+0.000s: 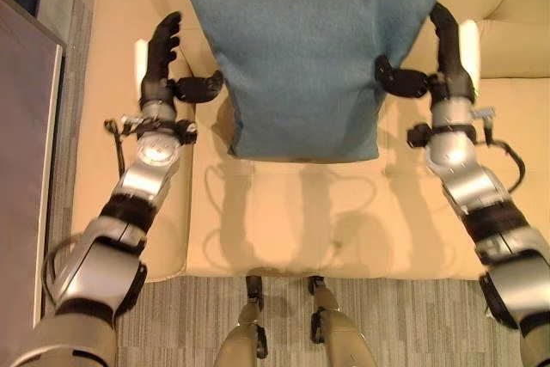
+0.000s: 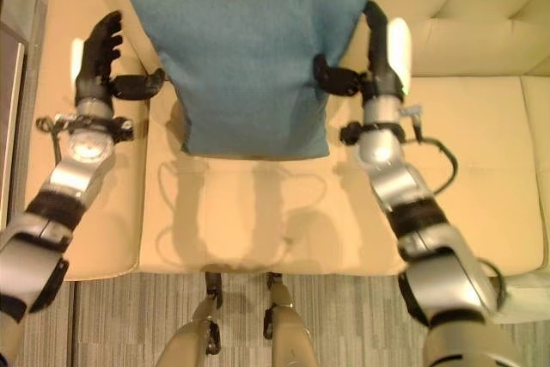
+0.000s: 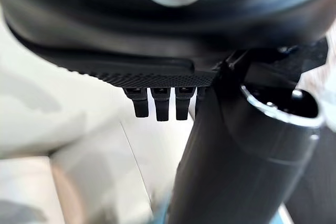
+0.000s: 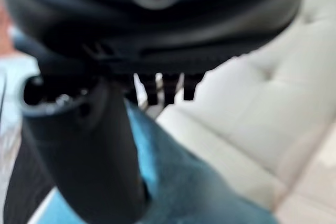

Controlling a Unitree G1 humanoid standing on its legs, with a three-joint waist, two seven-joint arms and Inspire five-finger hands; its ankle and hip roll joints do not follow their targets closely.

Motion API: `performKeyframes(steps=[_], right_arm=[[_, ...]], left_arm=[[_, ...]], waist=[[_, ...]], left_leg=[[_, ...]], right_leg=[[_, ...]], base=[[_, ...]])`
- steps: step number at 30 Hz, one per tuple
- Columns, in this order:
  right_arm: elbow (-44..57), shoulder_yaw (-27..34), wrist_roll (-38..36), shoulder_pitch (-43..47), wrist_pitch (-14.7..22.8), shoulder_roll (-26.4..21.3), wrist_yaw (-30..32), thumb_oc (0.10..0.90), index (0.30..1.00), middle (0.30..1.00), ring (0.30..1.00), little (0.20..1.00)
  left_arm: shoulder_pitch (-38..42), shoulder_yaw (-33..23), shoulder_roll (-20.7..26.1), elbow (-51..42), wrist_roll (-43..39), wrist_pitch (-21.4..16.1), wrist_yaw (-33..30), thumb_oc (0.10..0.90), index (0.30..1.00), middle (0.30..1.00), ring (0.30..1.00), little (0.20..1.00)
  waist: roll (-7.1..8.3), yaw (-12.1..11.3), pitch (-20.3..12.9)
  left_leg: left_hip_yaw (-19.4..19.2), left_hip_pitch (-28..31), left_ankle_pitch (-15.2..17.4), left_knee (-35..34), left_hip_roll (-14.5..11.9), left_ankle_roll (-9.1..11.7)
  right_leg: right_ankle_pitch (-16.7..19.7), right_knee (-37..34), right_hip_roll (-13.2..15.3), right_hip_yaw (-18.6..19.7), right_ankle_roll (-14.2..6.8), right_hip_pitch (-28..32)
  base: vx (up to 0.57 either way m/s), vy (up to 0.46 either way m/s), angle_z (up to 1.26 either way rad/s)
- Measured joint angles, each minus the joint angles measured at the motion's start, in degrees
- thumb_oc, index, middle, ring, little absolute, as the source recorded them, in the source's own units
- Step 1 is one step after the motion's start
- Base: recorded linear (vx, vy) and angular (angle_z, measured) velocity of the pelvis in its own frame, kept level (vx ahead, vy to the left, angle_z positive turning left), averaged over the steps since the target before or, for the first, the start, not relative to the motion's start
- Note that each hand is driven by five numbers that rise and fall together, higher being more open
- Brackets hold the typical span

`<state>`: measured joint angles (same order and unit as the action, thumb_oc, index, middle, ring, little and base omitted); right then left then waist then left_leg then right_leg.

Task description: Pick up all the scattered cushions and arrange them neatly on the sofa.

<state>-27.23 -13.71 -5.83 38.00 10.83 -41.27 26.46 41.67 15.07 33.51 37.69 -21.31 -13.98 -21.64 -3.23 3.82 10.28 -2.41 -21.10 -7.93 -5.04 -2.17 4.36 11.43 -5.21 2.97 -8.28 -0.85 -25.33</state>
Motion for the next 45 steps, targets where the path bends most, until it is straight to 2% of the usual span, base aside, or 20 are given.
performKeyframes(steps=[4, 6, 9, 10, 14, 19, 23, 25, 28, 31, 33, 35, 37, 39, 40, 41, 42, 43, 44, 45], right_arm=[[-0.79, 6.30, -2.50, -9.12, -0.58, -0.08, -0.79, 0.800, 0.900, 0.900, 0.900, 0.900], [0.83, 7.20, -2.46, -13.32, -0.82, 0.42, -2.90, 0.800, 0.900, 0.900, 0.900, 0.900], [1.36, 6.86, -1.92, -15.60, -0.95, 2.16, -4.83, 0.800, 0.900, 0.900, 0.900, 0.900], [2.73, 7.03, -1.43, -18.67, -1.05, 3.62, -6.26, 0.800, 0.900, 0.900, 0.900, 0.900], [3.95, 6.99, 0.45, -24.97, -1.06, 6.92, -8.69, 0.800, 0.900, 0.900, 0.900, 0.900], [4.25, 8.11, 0.79, -34.03, -1.09, 11.41, -11.23, 0.800, 0.900, 0.900, 0.900, 0.900], [2.02, 8.07, 1.06, -40.82, -1.37, 13.88, -14.72, 0.800, 0.900, 0.900, 0.900, 0.900], [0.40, 7.93, 1.32, -42.05, -1.75, 14.98, -15.66, 0.800, 0.900, 0.900, 0.900, 0.900], [-6.87, 7.35, 2.86, -43.65, -1.58, 17.61, -17.17, 0.800, 0.900, 0.900, 0.900, 0.900], [-12.70, 5.73, 3.42, -45.22, -1.79, 18.40, -17.71, 0.800, 0.900, 0.900, 0.900, 0.900], [-14.04, 5.54, 3.62, -46.77, -1.62, 18.48, -17.79, 0.800, 0.900, 0.900, 0.900, 0.900], [-18.44, 5.51, 4.26, -46.01, -1.56, 19.14, -17.81, 0.800, 0.900, 0.900, 0.900, 0.900], [-24.40, 4.70, 4.63, -44.68, -1.41, 20.18, -17.66, 0.800, 0.900, 0.900, 0.900, 0.900], [-26.14, 4.50, 4.66, -44.81, -2.11, 20.11, -17.73, 0.800, 0.900, 0.900, 0.900, 0.900], [-27.42, 4.34, 4.70, -44.83, -2.02, 20.09, -17.68, 0.800, 0.900, 0.900, 0.900, 0.900], [-29.19, 4.08, 4.77, -44.60, -2.12, 20.08, -17.66, 0.800, 0.900, 0.900, 0.900, 0.900], [-29.93, 3.95, 4.83, -44.17, -2.43, 19.73, -17.56, 0.800, 0.900, 0.900, 0.900, 0.900], [-30.50, 3.92, 4.85, -43.98, -2.32, 19.72, -17.52, 0.800, 0.900, 0.900, 0.900, 0.900], [-31.28, 3.98, 4.85, -43.51, -2.42, 19.78, -17.56, 0.800, 0.900, 0.900, 0.900, 0.900], [-33.40, 4.14, 4.84, -42.45, -2.41, 19.85, -17.47, 0.800, 0.900, 0.900, 0.900, 0.900]], left_arm=[[-10.64, -1.22, -0.98, -1.86, -1.15, 0.52, 0.92, 0.800, 0.900, 0.900, 0.900, 0.900], [-17.32, -3.32, -4.78, -7.51, -1.17, 0.59, 2.32, 0.800, 0.900, 0.900, 0.900, 0.900], [-21.42, -2.56, -7.66, -10.69, -1.15, 0.63, 4.01, 0.800, 0.900, 0.900, 0.900, 0.900], [-25.21, -2.73, -9.84, -14.11, -1.08, 0.56, 5.54, 0.800, 0.900, 0.900, 0.900, 0.900], [-31.48, -1.97, -11.00, -15.71, -0.94, 0.62, 8.30, 0.800, 0.900, 0.900, 0.900, 0.900], [-40.58, -3.55, -11.95, -15.41, 0.02, 0.87, 10.95, 0.800, 0.900, 0.900, 0.900, 0.900], [-46.49, -5.73, -14.16, -9.22, 2.32, 2.15, 13.67, 0.800, 0.900, 0.900, 0.900, 0.900], [-48.30, -6.18, -14.56, -7.61, 2.89, 3.38, 14.02, 0.800, 0.900, 0.900, 0.900, 0.900], [-50.80, -6.29, -15.26, 1.16, 6.00, 4.31, 15.42, 0.800, 0.900, 0.900, 0.900, 0.900], [-51.44, -6.21, -16.51, 10.89, 10.39, 5.63, 16.22, 0.800, 0.900, 0.900, 0.900, 0.900], [-52.94, -6.19, -16.69, 13.21, 12.01, 6.06, 16.31, 0.800, 0.900, 0.900, 0.900, 0.900], [-52.00, -6.34, -17.23, 18.29, 13.38, 5.88, 16.20, 0.800, 0.900, 0.900, 0.900, 0.900], [-51.69, -6.23, -17.61, 23.06, 14.82, 6.29, 16.19, 0.800, 0.900, 0.900, 0.900, 0.900], [-51.19, -6.20, -18.24, 24.80, 15.62, 6.92, 16.14, 0.800, 0.900, 0.900, 0.900, 0.900], [-50.71, -6.15, -18.32, 25.48, 15.95, 6.78, 16.10, 0.800, 0.900, 0.900, 0.900, 0.900], [-49.70, -6.17, -18.46, 26.67, 16.02, 6.77, 16.07, 0.800, 0.900, 0.900, 0.900, 0.900], [-48.47, -6.28, -18.86, 27.24, 16.63, 6.80, 15.99, 0.800, 0.900, 0.900, 0.900, 0.900], [-47.55, -6.32, -19.00, 27.59, 16.92, 6.77, 15.93, 0.800, 0.900, 0.900, 0.900, 0.900], [-46.95, -6.33, -19.20, 27.72, 16.92, 6.85, 15.83, 0.800, 0.900, 0.900, 0.900, 0.900], [-45.61, -6.17, -19.88, 27.61, 16.92, 6.76, 15.79, 0.800, 0.900, 0.900, 0.900, 0.900]], waist=[[0.04, 0.21, -0.01], [0.13, 0.03, 0.02], [0.27, 0.01, 0.11], [0.53, -0.20, 0.26], [0.79, -0.19, 0.29], [1.05, -0.17, 0.19], [1.11, -0.19, 0.05], [1.44, -0.19, -0.97], [2.43, -0.29, -3.64], [2.94, -0.94, -5.81], [3.01, -1.50, -7.40], [3.23, -1.71, -7.69], [3.82, -1.99, -8.26], [3.53, -2.40, -8.15], [3.77, -2.53, -8.02], [4.46, -2.77, -7.66], [4.46, -2.84, -7.50], [4.75, -2.67, -7.39], [4.85, -2.39, -7.36], [4.24, -0.61, -7.78]], left_leg=[[0.44, 1.89, 0.04, -0.03, 0.09, 0.02], [0.91, 2.10, 0.05, -0.05, -0.01, 0.00], [1.37, 2.65, 0.05, -0.04, -0.06, 0.00], [1.43, 3.78, 0.06, -0.05, -0.19, -0.01], [1.42, 6.58, 0.79, -0.07, -0.73, -0.59], [1.40, 9.64, 1.16, -0.09, -0.95, -0.67], [1.46, 13.42, 1.88, -0.11, -1.04, -0.84], [1.44, 13.87, 2.16, -0.14, -1.04, -0.95], [1.55, 16.13, 2.46, -0.12, -1.10, -0.99], [1.61, 18.92, 3.59, -0.18, -1.26, -1.68], [1.58, 19.06, 4.16, -0.30, -1.37, -1.76], [1.57, 20.12, 4.15, -0.12, -1.45, -1.84], [1.93, 19.77, 4.44, 3.05, -1.16, -0.86], [1.89, 19.68, 4.90, 3.92, -1.19, -1.16], [1.97, 19.58, 5.10, 4.33, -0.91, -0.37], [2.10, 19.27, 5.50, 5.60, -0.28, 0.51], [2.93, 16.92, 8.84, 12.28, 0.67, -0.64], [3.23, 15.48, 11.64, 17.48, 1.55, -0.73], [3.37, 14.86, 13.60, 21.08, 2.28, -0.68], [3.51, 15.35, 16.78, 22.98, 3.20, -1.73]], right_leg=[[-1.31, -0.02, 0.19, -0.82, -1.46, 2.60], [-1.30, -0.04, 0.09, -0.94, -1.45, 3.02], [-1.24, -0.04, -0.02, -1.07, -1.38, 3.68], [-1.42, -0.04, -0.14, -1.28, -1.63, 4.91], [-2.25, -0.06, -0.62, -1.52, -2.55, 7.87], [-2.70, -0.06, -0.80, -1.70, -1.92, 10.84], [-3.26, -0.07, -0.81, -2.02, -2.06, 14.77], [-3.44, -0.07, -0.82, -1.96, -2.07, 15.25], [-3.92, -0.08, -0.86, -2.13, -1.87, 17.53], [-4.65, -0.10, -1.03, -2.16, -1.69, 20.81], [-4.70, -0.10, -1.11, -2.17, -1.61, 20.96], [-4.79, -0.09, -1.20, -2.19, -1.52, 22.09], [-5.22, -0.09, -1.09, -1.57, -0.85, 22.01], [-5.09, 0.13, -1.12, -1.45, -0.76, 22.57], [-4.68, -0.12, -0.59, -1.40, -0.17, 22.11], [-3.89, -0.48, 0.16, -1.31, 0.78, 21.94], [-3.03, -0.44, 1.36, -1.07, 0.60, 21.23], [-1.88, -0.45, 2.49, -0.93, 1.26, 20.61], [-1.34, -0.42, 3.08, -0.84, 0.81, 20.18], [-0.61, -0.40, 4.39, -0.83, -0.65, 18.39]], base=[[0.04, -0.020, 0.16], [0.03, -0.021, 0.11], [0.01, -0.026, 0.06], [0.02, -0.026, 0.06], [0.01, -0.007, 0.01], [0.00, 0.000, 0.00], [-0.01, -0.011, 0.01], [-0.04, -0.034, 0.01], [-0.04, -0.037, 0.03], [-0.06, -0.041, 0.03], [-0.06, -0.011, 0.00], [-0.16, 0.023, 0.02], [-0.25, 0.071, -0.08], [-0.21, 0.098, -0.07], [-0.16, 0.091, -0.04], [-0.23, 0.168, -0.19], [-0.30, 0.227, -0.26], [-0.39, 0.323, -0.28], [-0.30, 0.256, -0.15], [-0.34, 0.286, -0.04]])
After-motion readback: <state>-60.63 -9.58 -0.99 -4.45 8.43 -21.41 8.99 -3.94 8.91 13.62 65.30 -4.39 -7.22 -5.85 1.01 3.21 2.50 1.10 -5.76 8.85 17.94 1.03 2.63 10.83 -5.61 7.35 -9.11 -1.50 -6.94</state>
